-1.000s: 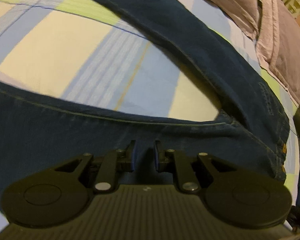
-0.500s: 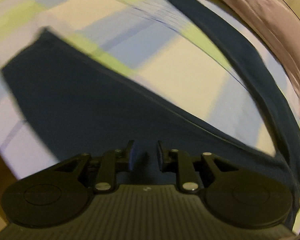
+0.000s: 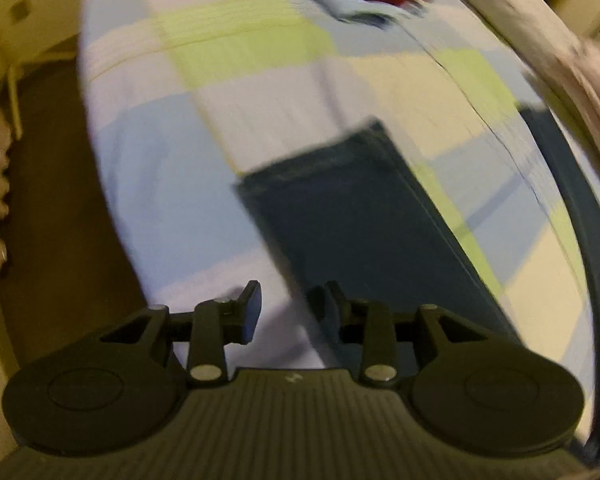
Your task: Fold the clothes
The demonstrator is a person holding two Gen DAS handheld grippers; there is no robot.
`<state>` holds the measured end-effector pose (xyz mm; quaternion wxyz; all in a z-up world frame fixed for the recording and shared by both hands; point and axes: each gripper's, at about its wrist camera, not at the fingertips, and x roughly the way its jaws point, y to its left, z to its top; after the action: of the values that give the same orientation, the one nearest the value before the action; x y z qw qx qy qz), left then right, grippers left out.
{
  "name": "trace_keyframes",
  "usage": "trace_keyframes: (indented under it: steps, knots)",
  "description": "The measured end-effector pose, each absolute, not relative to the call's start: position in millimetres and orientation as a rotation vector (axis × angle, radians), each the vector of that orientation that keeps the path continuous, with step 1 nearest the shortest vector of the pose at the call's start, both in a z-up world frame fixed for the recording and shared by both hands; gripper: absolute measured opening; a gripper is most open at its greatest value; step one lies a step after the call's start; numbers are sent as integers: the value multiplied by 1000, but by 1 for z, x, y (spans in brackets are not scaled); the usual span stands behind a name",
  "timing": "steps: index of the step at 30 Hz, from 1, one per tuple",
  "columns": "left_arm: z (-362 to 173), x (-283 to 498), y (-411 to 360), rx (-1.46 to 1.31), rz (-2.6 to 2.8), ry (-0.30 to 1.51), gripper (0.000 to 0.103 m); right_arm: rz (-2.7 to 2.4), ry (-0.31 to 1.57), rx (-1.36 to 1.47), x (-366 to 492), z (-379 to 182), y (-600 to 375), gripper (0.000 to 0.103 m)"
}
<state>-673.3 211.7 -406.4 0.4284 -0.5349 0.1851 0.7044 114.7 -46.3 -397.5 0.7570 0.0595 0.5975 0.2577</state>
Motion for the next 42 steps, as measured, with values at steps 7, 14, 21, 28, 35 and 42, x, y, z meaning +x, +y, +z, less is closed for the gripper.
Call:
trace_keyframes:
  steps: [7,14,21,28,35,42]
  knots:
    - [-425,-701,237,-1356,1759,337,30,474,1312,301,118,-398,-60,36]
    - [-364,-675,234,-849,1689,412,3,537,1268,77,113,-372,-43,15]
    - [-415,-682,249,-985,1746,702,9,544,1328,34,113,-389,-41,28]
    - [-371,-656,236,-910,1947,803,17,522,1242,-129,126,-353,-62,73]
    - [-361,-506,268,-961,1489,675,17,704,1210,42,183,-350,-33,60]
    - [-375,-337,298,-1021,1136,631,17,970,1267,140,266,-392,70,45]
